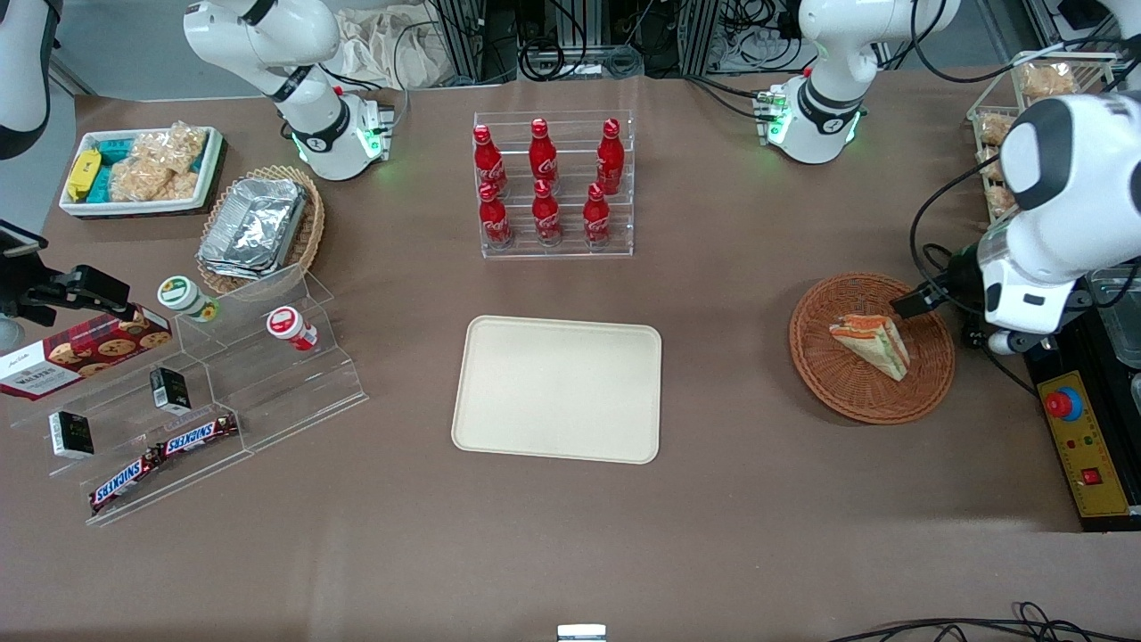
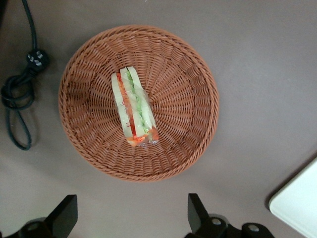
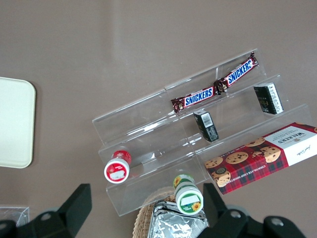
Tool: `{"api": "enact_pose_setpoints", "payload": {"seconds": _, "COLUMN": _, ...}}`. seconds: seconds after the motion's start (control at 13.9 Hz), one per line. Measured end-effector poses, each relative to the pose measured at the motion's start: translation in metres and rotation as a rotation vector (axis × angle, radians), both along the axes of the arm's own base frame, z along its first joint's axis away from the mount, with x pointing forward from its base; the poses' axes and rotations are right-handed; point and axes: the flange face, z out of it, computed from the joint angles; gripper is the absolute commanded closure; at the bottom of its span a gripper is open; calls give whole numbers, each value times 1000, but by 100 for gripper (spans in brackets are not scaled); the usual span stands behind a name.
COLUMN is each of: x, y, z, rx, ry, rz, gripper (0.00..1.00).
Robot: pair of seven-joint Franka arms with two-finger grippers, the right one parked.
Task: Place sandwich from basket to tray
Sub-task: 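Lower the left gripper and close it on the wrapped sandwich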
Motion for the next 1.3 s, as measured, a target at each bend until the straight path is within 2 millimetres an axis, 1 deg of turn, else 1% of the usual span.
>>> {"api": "enact_pose_setpoints", "payload": {"seconds": 0.22, "x": -11, "y": 1, "z": -43, "rx": 10, "ry": -36, "rz": 84, "gripper": 0}}
{"api": "enact_pose_setpoints", "payload": {"seconds": 0.36, "x": -14, "y": 1, "z": -64, "rx": 15, "ry": -47, "rz": 135, "gripper": 0}}
{"api": "enact_pose_setpoints", "payload": {"seconds": 0.58, "x": -7, "y": 0, "z": -91, "rx": 38, "ry": -55, "rz": 191, "gripper": 0}}
{"api": "enact_pose_setpoints", "payload": {"seconds": 0.79, "x": -3, "y": -3, "z": -126, "rx": 131, "ry": -46, "rz": 233, "gripper": 0}}
{"api": "enact_pose_setpoints", "payload": {"seconds": 0.94, "x": -3, "y": -9, "z": -147, "rx": 163, "ry": -31, "rz": 244, "gripper": 0}}
{"api": "enact_pose_setpoints", "payload": {"seconds": 1.08, "x": -4, "y": -13, "z": -159, "rx": 178, "ry": -19, "rz": 246, "gripper": 0}}
{"api": "enact_pose_setpoints", "payload": {"seconds": 1.3, "x": -5, "y": -13, "z": -164, "rx": 181, "ry": -12, "rz": 255, "gripper": 0}}
